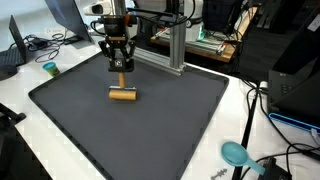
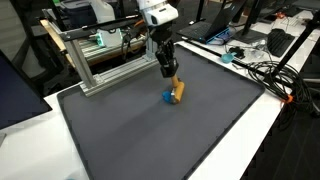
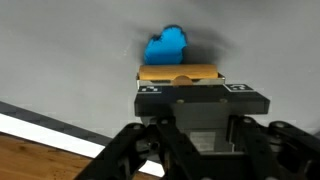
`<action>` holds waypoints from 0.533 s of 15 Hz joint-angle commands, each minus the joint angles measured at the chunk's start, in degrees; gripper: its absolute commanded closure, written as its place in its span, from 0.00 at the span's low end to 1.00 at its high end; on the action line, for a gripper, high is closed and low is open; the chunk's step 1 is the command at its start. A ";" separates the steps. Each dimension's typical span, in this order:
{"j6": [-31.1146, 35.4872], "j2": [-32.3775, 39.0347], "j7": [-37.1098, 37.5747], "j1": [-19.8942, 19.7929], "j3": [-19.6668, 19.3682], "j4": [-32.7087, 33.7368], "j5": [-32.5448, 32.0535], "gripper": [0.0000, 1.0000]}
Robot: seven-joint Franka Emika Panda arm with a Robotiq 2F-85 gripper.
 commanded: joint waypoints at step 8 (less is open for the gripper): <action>-1.57 -8.51 -6.76 -8.56 4.83 -0.85 19.67 0.78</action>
